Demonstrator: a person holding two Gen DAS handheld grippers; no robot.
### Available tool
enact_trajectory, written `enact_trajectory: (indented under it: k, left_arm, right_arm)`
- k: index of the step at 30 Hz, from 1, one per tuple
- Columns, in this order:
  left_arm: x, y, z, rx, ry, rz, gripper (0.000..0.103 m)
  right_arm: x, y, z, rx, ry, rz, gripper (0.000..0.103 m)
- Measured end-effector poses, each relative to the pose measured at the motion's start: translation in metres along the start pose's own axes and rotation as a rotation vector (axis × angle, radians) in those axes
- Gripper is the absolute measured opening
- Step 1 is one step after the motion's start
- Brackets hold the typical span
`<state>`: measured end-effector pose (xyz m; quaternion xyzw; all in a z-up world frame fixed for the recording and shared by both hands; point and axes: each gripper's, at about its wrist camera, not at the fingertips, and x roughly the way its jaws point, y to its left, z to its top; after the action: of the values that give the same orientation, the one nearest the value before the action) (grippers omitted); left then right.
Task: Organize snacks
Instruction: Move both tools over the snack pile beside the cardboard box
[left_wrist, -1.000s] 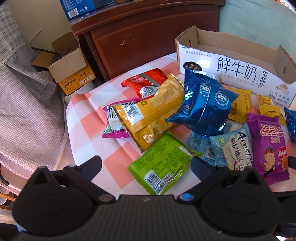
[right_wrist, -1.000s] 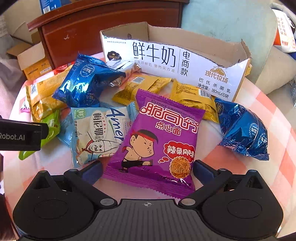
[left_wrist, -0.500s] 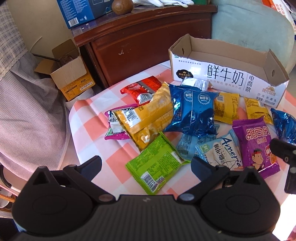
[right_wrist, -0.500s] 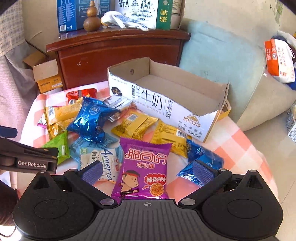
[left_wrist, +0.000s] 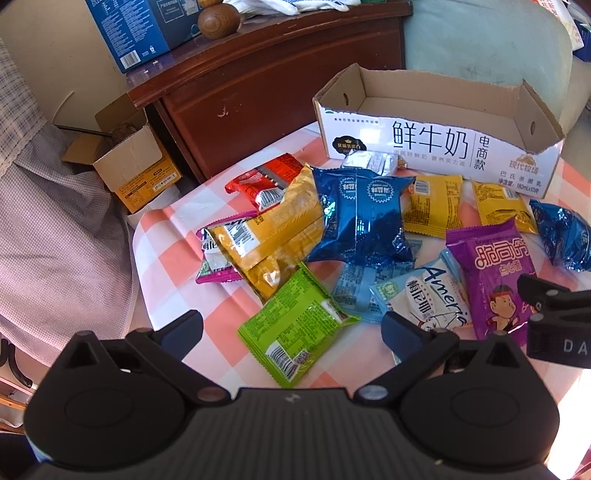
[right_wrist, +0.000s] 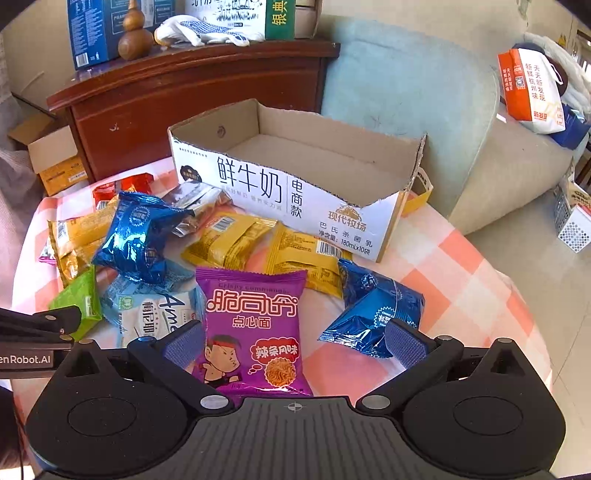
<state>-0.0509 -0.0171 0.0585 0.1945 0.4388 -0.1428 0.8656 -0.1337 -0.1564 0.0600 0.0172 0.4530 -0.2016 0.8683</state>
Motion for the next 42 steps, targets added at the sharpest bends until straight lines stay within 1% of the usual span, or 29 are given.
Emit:
enact_trajectory:
  k: [3,6,21,25,36,42]
  left_arm:
    - [0.001,-0.004,0.000,0.005,-0.001,0.006,0.102]
    - [0.003,-0.009,-0.001,0.026,-0.004,0.031,0.102]
    - [0.006,-0.012,-0.002,0.039,-0.003,0.042,0.102]
    - [0.006,-0.014,-0.003,0.044,-0.006,0.049,0.102]
    - [0.006,-0.014,-0.003,0.040,-0.002,0.046,0.101]
    - [0.007,-0.014,-0.003,0.026,0.004,0.029,0.101]
  right_arm:
    - [0.001,0.003,-0.003,-0.009,-0.011,-0.021,0.103]
    - [0.001,0.005,-0.002,-0.016,-0.013,-0.004,0.103]
    - [0.001,0.009,-0.001,-0.022,-0.018,0.008,0.103]
    - [0.001,0.011,-0.001,-0.032,-0.028,-0.002,0.103]
    - [0.000,0.009,-0.001,-0.044,-0.037,-0.003,0.103]
    - [0.000,0.009,-0.002,-0.038,-0.037,0.002,0.103]
